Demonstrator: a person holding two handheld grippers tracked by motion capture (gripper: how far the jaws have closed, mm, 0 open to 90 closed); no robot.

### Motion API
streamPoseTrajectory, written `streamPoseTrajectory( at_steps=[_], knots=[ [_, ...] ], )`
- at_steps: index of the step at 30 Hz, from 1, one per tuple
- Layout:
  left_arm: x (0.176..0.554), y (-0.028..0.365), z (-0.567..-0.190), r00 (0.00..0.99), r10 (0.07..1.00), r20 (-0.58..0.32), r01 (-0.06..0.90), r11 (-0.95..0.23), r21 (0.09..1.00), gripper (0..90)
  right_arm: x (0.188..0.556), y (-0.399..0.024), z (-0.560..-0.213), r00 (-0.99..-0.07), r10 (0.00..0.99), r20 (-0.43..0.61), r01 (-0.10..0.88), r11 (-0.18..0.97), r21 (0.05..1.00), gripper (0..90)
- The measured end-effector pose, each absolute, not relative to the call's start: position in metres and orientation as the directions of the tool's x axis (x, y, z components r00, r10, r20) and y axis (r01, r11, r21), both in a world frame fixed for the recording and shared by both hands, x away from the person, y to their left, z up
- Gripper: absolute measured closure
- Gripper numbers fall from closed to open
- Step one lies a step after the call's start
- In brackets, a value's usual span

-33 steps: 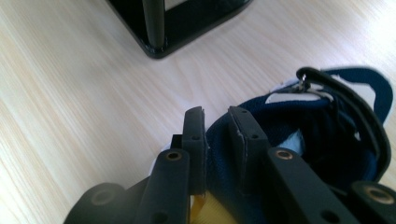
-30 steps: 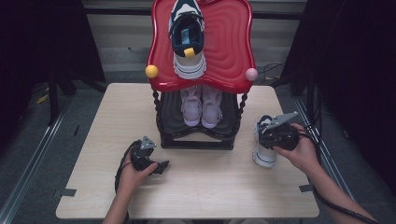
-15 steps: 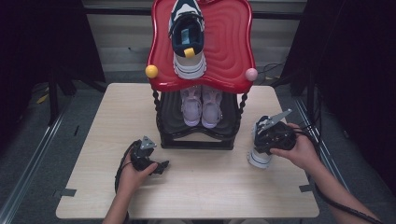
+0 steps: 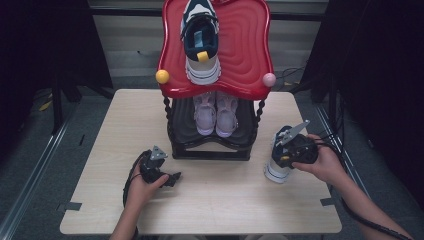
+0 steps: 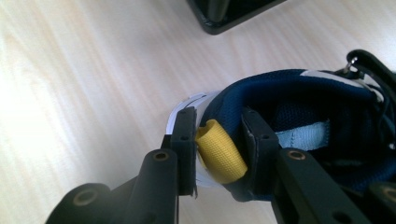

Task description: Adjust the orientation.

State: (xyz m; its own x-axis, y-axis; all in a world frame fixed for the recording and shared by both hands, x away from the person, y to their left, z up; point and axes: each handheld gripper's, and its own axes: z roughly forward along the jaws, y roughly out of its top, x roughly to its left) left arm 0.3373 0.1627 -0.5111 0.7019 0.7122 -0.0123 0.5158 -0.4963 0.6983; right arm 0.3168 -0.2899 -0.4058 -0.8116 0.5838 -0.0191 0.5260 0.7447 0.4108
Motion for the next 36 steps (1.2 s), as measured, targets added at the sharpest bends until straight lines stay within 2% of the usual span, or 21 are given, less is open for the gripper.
streamPoseTrajectory(
  at_steps=[3,7,10,17,24,27,29,36],
  knots=[
    [0.337,0.163,-0.511,0.702,0.712,-0.012,0.516,-0.496,0.698,0.0,0.316,-0.288,-0.405,-0.812,0.584,-0.007,0.535,0.749,0.390,68.3],
    [0.337,0.163,-0.511,0.702,0.712,-0.013,0.516,-0.496,0.698,0.0,0.320,-0.287,-0.405,-0.803,0.595,0.014,0.565,0.754,0.335,57.4],
    [0.337,0.163,-0.511,0.702,0.712,-0.013,0.516,-0.496,0.698,0.0,0.325,-0.284,-0.409,-0.817,0.576,0.020,0.557,0.780,0.285,53.4],
    [0.337,0.163,-0.511,0.702,0.712,-0.012,0.516,-0.496,0.698,0.0,0.336,-0.279,-0.415,-0.811,0.582,0.063,0.582,0.789,0.195,56.8],
    [0.337,0.163,-0.511,0.702,0.712,-0.012,0.516,-0.496,0.698,0.0,0.343,-0.272,-0.421,-0.825,0.556,0.100,0.565,0.817,0.119,57.5],
    [0.337,0.163,-0.511,0.702,0.712,-0.012,0.516,-0.496,0.698,0.0,0.344,-0.270,-0.425,-0.841,0.533,0.089,0.540,0.835,0.107,57.4],
    [0.337,0.163,-0.511,0.702,0.712,-0.013,0.516,-0.496,0.698,0.0,0.343,-0.268,-0.425,-0.830,0.548,0.103,0.557,0.823,0.106,61.3],
    [0.337,0.163,-0.511,0.702,0.712,-0.013,0.516,-0.496,0.698,0.0,0.342,-0.264,-0.424,-0.854,0.510,0.105,0.519,0.849,0.098,68.6]
  ],
)
